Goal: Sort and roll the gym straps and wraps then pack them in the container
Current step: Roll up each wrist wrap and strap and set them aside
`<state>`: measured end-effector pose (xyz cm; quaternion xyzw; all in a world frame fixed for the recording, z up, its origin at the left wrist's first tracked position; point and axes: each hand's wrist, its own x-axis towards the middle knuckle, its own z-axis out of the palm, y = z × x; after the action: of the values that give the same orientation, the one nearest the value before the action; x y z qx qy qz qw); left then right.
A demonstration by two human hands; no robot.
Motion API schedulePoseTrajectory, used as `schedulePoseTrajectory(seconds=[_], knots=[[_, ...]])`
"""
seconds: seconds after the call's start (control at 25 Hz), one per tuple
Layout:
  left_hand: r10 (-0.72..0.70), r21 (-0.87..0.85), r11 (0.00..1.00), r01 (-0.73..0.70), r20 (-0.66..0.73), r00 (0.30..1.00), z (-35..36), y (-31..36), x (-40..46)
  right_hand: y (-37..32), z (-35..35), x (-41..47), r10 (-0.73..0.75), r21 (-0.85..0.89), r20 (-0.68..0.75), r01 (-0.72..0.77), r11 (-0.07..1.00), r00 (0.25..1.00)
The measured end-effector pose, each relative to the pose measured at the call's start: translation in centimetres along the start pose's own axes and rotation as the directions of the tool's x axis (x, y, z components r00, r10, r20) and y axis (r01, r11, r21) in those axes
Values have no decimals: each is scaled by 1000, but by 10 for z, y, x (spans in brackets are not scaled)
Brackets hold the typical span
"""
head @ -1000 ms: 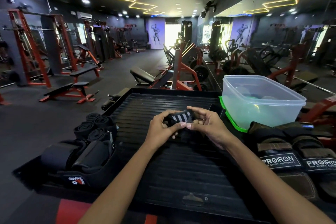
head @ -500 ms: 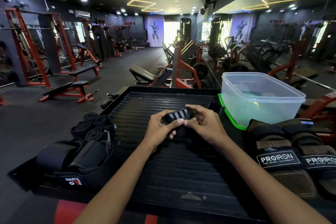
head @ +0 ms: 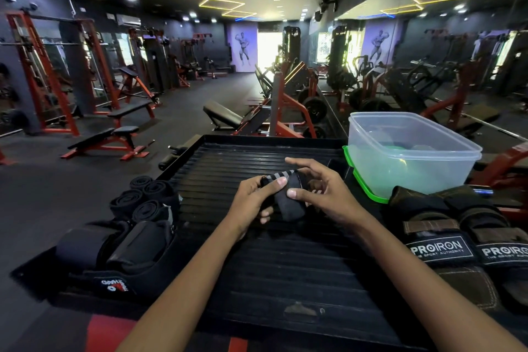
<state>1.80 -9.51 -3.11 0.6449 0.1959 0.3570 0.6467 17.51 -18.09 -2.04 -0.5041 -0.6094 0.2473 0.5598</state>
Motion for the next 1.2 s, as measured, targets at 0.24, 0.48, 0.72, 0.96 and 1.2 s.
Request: schedulePoseTrajectory(seconds=[0.24,0.48,0.72,0.96,1.2], knots=[[-11,48,999,12,-17,1000,4,-1,1,7,4,-1,40,104,-6,-40,994,999],[77,39,996,-78,12,997,-3,-4,2,16,2,0,70,111,-30,-66,992,997],[69,113,990,-81,105,992,-5,-4,0,15,-2,-2,124,250,44,-131,959,991],[81,213,972,-97,83,993,-8,-9,3,10,-3,-5,193,169,55,-200,965,980],[96,365,926,-99,26,995,-4,-5,-1,9,4,-5,203,135,0,-201,970,979]])
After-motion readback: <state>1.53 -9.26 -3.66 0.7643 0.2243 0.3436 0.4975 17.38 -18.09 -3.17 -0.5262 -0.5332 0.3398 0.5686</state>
